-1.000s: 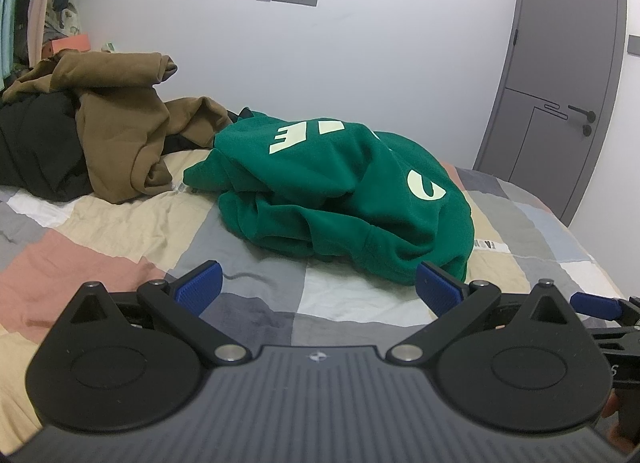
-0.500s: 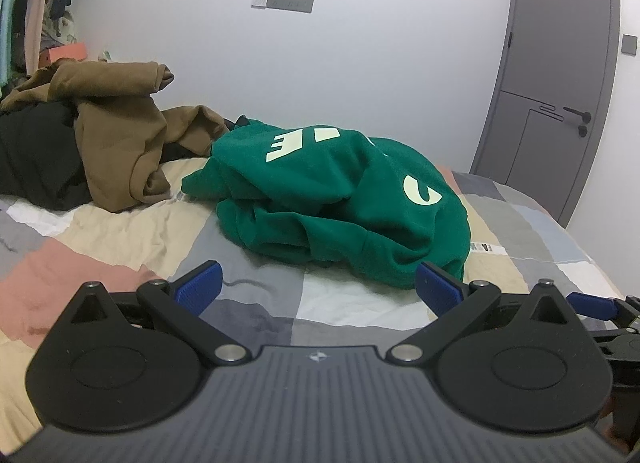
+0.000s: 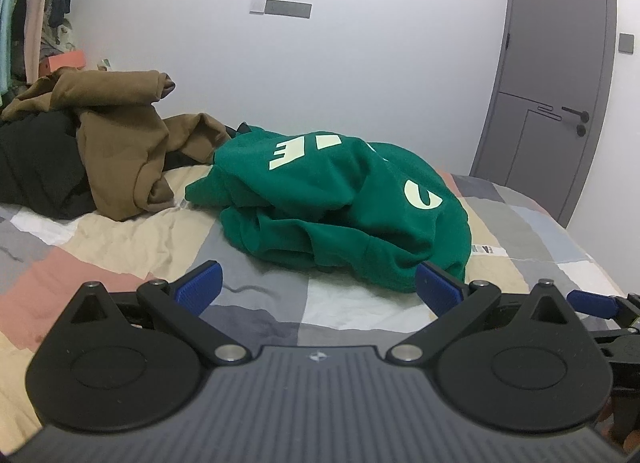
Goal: Fold large clothes
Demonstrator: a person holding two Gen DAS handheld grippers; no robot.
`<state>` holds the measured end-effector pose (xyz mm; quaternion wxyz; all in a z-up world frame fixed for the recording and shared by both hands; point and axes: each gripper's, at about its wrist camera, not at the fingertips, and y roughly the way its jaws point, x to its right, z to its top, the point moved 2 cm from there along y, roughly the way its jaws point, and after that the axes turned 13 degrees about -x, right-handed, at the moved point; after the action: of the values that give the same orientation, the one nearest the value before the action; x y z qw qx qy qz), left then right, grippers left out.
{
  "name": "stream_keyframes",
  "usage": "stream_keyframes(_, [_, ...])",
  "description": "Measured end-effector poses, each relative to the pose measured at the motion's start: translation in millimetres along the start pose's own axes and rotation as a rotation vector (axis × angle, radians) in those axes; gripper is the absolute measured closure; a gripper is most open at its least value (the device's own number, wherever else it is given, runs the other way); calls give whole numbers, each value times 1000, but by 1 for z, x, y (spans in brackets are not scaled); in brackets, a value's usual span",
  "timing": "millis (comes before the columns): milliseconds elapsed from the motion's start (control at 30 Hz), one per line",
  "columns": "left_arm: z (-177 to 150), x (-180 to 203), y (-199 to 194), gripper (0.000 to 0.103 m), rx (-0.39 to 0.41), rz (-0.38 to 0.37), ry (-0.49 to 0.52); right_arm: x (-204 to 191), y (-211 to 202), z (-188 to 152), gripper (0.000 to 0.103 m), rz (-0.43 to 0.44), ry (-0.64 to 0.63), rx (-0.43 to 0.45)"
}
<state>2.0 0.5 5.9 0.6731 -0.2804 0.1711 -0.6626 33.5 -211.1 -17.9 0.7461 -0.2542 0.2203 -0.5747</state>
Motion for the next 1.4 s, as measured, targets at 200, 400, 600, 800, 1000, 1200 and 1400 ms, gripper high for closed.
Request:
stream_keyframes(200, [4,-3,1,0,4,12,0,-3,5,6,0,14,16,-12])
stream_keyframes(400, [7,-8,6,0,-3,20,8,-9,13,12,0,10,18,-25])
stream_keyframes(600, [25,-18,26,0,-28,49,29,-7,37,35,0,45,79,-79])
stream_keyframes(800, [61,-43,64,0,-30,79,38,-11,80,61,0,124,165,-140])
stream_keyframes(1000, [94,-79,109,0,-60,147,32,-28,133,74,0,230,233,-171])
stream_keyframes(1200, [117,-108,141,0,-85,107,-32,-46,198,77,0,340,429,-229])
stream_keyframes(1400, [113,-150,160,0,-107,34,-264,-63,243,79,0,290,553,-238])
